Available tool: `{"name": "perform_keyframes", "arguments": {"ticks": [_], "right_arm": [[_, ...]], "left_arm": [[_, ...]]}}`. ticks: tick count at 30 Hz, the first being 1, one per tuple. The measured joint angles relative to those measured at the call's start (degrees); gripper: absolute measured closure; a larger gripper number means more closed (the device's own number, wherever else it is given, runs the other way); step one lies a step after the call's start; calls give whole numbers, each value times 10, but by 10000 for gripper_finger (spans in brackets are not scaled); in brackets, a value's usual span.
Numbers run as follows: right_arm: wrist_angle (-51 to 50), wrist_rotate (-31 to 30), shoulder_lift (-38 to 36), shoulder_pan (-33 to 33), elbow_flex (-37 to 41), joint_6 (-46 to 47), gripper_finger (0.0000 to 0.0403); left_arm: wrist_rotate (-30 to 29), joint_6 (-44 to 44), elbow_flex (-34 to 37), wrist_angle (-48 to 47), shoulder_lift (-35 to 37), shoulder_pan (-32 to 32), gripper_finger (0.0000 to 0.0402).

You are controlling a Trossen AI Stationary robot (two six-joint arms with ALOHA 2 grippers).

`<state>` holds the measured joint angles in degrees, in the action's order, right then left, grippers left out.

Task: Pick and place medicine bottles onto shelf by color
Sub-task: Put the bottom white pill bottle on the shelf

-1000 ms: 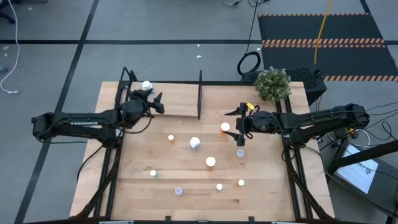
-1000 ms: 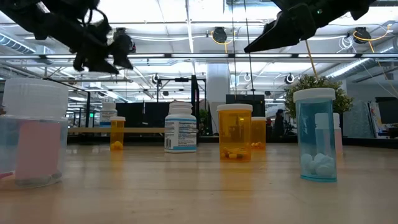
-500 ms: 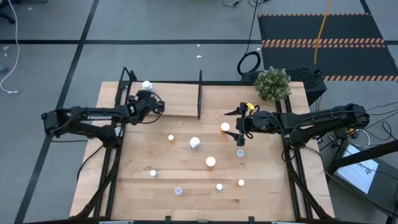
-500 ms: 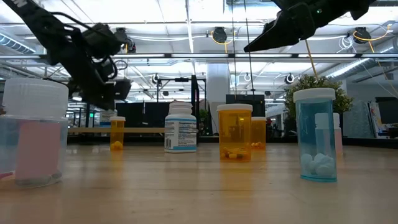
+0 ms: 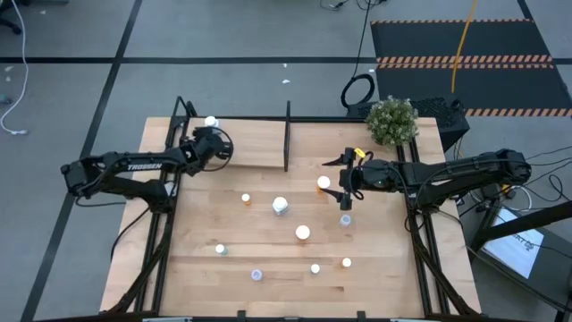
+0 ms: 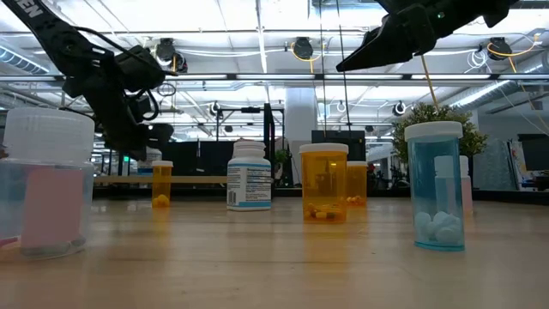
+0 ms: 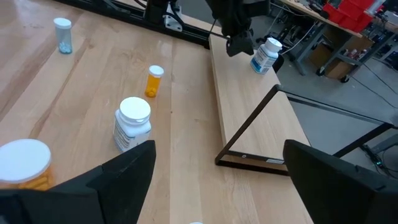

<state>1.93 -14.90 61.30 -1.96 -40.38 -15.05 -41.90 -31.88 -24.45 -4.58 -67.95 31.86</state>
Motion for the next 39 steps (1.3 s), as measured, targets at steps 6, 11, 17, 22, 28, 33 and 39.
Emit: {"name": "perform_keyframes", "arguments": {"ticks": [6,11,17,22,28,33,39], "right_arm": [[0,0,0,0,0,0,54],[0,0,0,0,0,3,54],[0,0,0,0,0,8,54],[2,0,0,0,0,11,54],[2,0,0,0,0,11,54],[2,0,0,0,0,10,54],[2,0,0,0,0,10,54]], "left_arm": [[0,16,0,5,0,14,337],[0,24,0,6,0,27,337],[0,31,0,6,0,42,337],[3,33,1,0,-9,49,337],[56,10,1,-2,-12,32,337],[74,-21,1,-3,-12,7,337],[56,-25,1,5,-12,-18,337]]}}
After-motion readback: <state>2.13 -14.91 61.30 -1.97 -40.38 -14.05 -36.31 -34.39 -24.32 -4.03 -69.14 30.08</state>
